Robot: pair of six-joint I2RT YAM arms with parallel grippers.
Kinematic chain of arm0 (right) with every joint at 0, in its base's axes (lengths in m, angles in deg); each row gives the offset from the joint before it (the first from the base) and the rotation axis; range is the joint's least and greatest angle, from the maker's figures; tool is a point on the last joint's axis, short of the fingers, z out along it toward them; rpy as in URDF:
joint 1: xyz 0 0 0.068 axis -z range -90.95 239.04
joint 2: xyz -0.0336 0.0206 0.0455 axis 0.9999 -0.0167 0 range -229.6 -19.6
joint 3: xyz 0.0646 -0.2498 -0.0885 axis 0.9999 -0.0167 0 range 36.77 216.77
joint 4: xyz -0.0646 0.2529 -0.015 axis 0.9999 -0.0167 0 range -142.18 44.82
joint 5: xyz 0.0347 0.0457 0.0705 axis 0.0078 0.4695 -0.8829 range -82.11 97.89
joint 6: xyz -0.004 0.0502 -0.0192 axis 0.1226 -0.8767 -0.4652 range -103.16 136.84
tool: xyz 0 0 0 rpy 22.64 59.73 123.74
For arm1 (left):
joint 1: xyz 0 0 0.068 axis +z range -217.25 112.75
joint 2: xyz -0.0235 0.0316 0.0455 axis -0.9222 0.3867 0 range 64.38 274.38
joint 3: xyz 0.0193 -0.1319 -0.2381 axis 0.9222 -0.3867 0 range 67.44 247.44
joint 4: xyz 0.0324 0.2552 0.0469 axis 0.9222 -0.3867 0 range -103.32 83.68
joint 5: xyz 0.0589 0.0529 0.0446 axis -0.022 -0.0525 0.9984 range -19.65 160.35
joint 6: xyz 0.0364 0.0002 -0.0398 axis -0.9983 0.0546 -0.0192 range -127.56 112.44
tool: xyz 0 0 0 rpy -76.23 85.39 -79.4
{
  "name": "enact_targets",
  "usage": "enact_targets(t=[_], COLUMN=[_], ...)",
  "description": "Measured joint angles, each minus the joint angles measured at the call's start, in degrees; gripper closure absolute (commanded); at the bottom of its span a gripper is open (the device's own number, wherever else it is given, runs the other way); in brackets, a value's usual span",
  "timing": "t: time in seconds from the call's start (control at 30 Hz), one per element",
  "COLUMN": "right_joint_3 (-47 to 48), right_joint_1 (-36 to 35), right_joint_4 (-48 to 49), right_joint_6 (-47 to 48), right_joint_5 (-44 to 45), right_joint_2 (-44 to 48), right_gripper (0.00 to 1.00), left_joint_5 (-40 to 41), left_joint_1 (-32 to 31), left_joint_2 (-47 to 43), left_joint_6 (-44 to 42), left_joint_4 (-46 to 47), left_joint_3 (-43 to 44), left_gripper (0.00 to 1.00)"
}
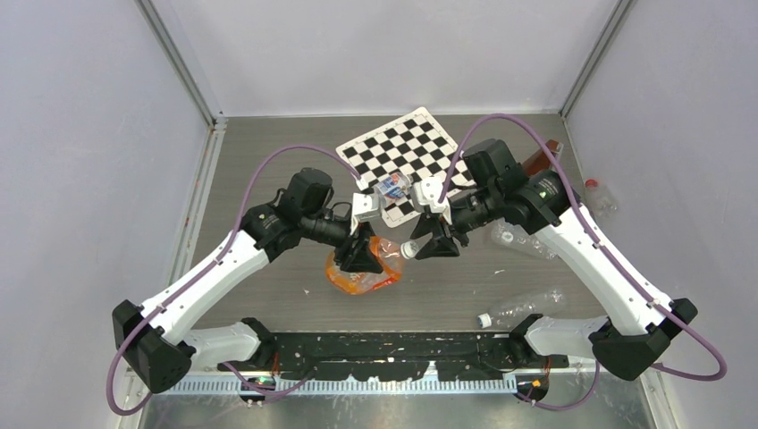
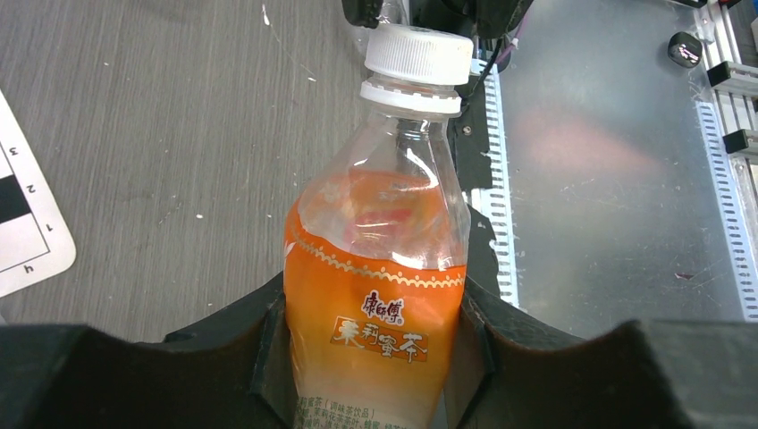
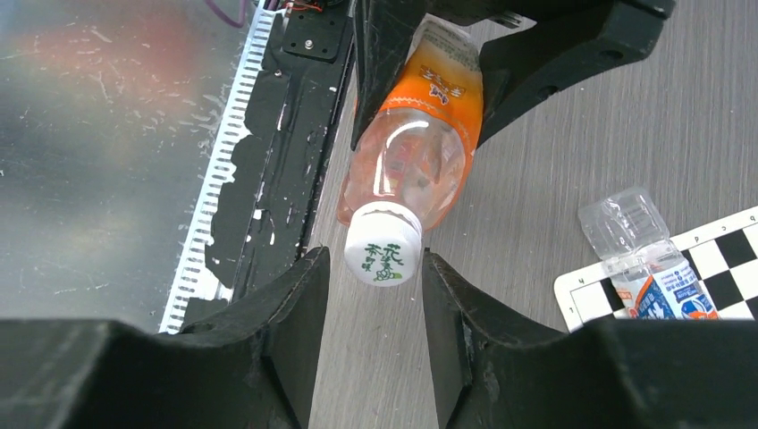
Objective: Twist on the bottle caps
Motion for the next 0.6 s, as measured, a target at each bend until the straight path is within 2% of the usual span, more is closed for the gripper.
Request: enact_targets(t=[0.27, 0.6], right_joint_3=[0.09, 0.09], right_joint_1=[-0.48, -0.5], right_joint_4=[-0.11, -0.11], right_joint_6=[0.33, 0.72], right_joint_5=[-0.52, -0.35], right_joint_2=[-0.15, -0.17], right_gripper=[0.57, 0.56], left_joint_5=[-0.76, -1.25], left_joint_1=[0.0, 0.0], left_joint_2=[0.76, 1.05], left_joint_6=[0.55, 2.84], left_joint_4=[0.17, 0.76], left_joint_3=[0.02, 0.02], left_gripper=[1.0, 1.0])
